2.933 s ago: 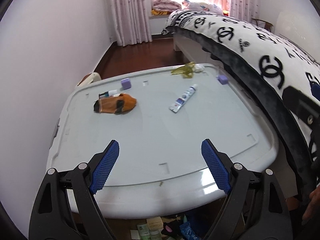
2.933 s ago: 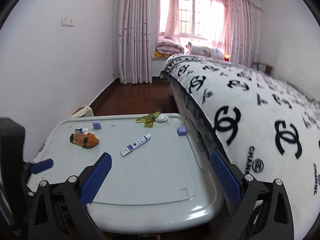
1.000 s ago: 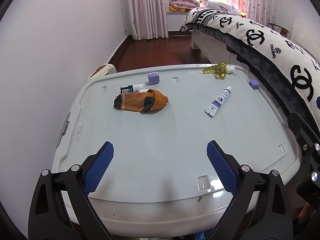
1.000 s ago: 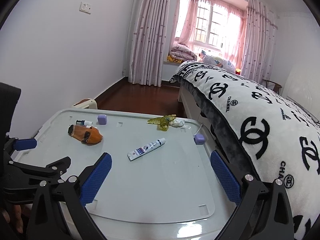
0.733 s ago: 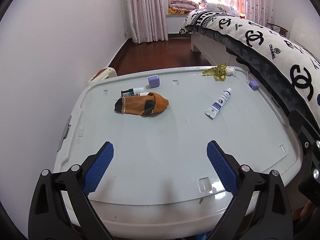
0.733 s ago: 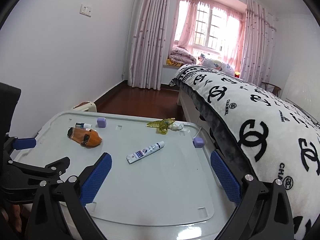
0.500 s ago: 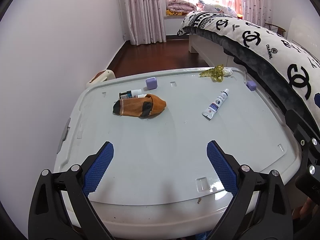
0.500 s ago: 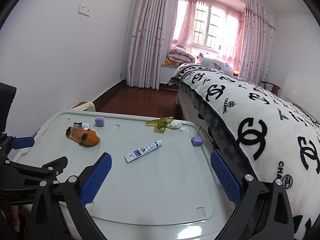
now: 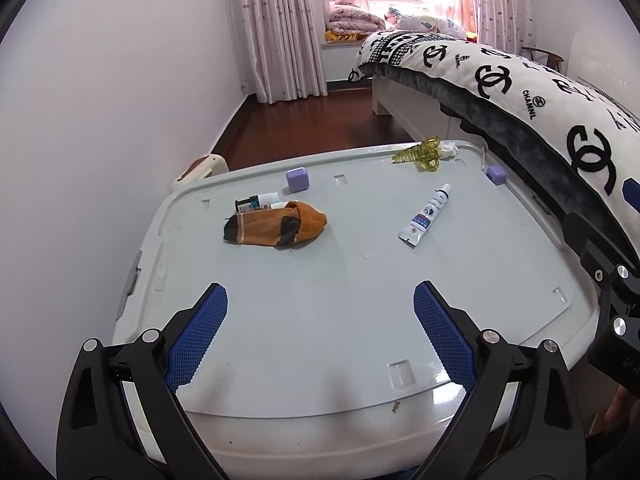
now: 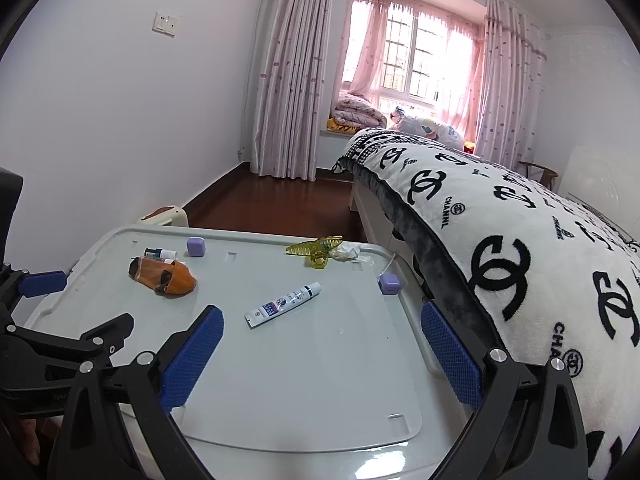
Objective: Collect trash
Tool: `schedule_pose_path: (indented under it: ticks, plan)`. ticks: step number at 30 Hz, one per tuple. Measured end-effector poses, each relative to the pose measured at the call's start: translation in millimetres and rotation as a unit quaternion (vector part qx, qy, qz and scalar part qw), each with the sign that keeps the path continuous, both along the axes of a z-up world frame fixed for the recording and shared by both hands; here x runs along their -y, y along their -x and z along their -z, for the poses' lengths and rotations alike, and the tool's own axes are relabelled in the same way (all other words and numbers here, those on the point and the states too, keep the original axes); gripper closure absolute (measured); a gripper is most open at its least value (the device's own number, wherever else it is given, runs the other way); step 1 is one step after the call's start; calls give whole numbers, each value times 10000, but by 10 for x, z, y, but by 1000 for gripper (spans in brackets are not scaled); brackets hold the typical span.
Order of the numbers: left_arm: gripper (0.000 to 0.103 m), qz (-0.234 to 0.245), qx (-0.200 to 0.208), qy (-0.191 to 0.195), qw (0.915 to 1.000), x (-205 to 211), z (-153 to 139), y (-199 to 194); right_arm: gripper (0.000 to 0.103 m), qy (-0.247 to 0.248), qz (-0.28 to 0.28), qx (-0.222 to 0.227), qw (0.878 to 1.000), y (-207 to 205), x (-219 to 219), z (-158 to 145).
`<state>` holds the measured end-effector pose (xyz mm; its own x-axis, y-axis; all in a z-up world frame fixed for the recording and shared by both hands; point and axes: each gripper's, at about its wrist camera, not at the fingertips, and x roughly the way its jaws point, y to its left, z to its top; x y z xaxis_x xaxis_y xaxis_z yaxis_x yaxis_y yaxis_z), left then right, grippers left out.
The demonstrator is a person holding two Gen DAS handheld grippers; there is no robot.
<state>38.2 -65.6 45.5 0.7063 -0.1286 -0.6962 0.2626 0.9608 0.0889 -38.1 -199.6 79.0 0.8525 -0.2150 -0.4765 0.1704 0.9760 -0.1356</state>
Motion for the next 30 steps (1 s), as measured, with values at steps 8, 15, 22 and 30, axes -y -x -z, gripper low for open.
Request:
schedule_pose_path:
  ticks: [8,15,22,30]
  plan:
    - [11,112,-132,119,9998,38,36,18,5,16,-3,-18,10000,-3,-2,5]
    - [11,116,-131,106,9998,40,40,25,5,16,-10,2,10000,5,23,6]
    - [11,183,-16,101,9998,56,13,45,5,44,-19,18,10000,17,44,-3]
    - [11,182,484,-49,9987,86,-83,153,5,53,-47,114,9999,42,66,-43]
